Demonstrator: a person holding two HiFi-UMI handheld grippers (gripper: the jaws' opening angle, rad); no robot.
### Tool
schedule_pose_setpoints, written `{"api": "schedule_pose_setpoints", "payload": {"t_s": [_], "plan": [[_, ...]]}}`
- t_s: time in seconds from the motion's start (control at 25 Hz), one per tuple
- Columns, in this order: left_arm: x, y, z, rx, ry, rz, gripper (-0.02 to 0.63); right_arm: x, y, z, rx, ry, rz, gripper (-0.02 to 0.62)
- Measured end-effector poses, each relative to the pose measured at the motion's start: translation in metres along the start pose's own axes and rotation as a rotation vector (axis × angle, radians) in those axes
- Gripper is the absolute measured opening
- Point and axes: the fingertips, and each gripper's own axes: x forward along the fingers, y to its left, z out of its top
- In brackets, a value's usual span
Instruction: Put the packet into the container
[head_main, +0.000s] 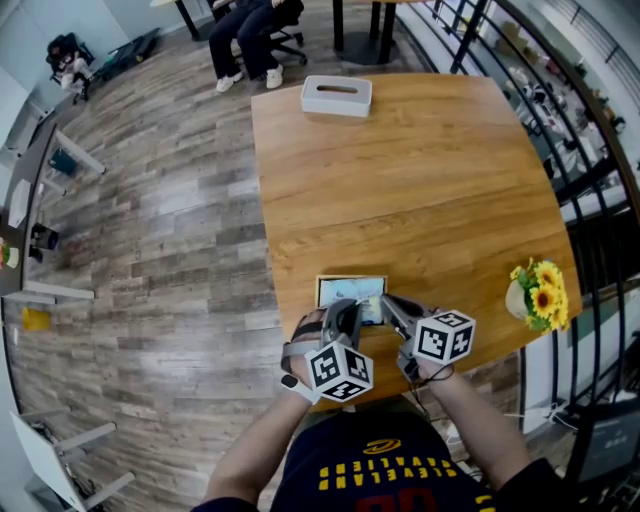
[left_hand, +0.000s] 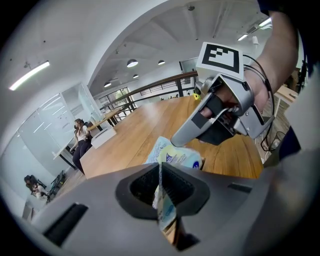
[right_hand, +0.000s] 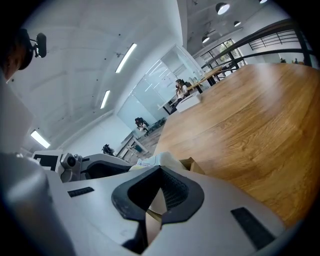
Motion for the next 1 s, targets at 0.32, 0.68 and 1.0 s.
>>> {"api": "schedule_pose_setpoints", "payload": {"t_s": [0.32, 0.68, 1.0], "plan": [[0.013, -0.005, -0.011, 0.015, 0.039, -0.019, 0.018, 0.011, -0.012, -0.013, -0.010, 0.050, -0.026, 0.010], [0.023, -0.009, -0.021, 0.029, 0.071, -0.039, 0.018, 0.019, -0.019, -0.020, -0.082, 0.094, -0.065, 0.011], [0.028, -0.010, -0.027, 0.025, 0.085, -0.054, 0.018, 0.023, -0.020, -0.023, -0.118, 0.112, -0.090, 0.011]]}}
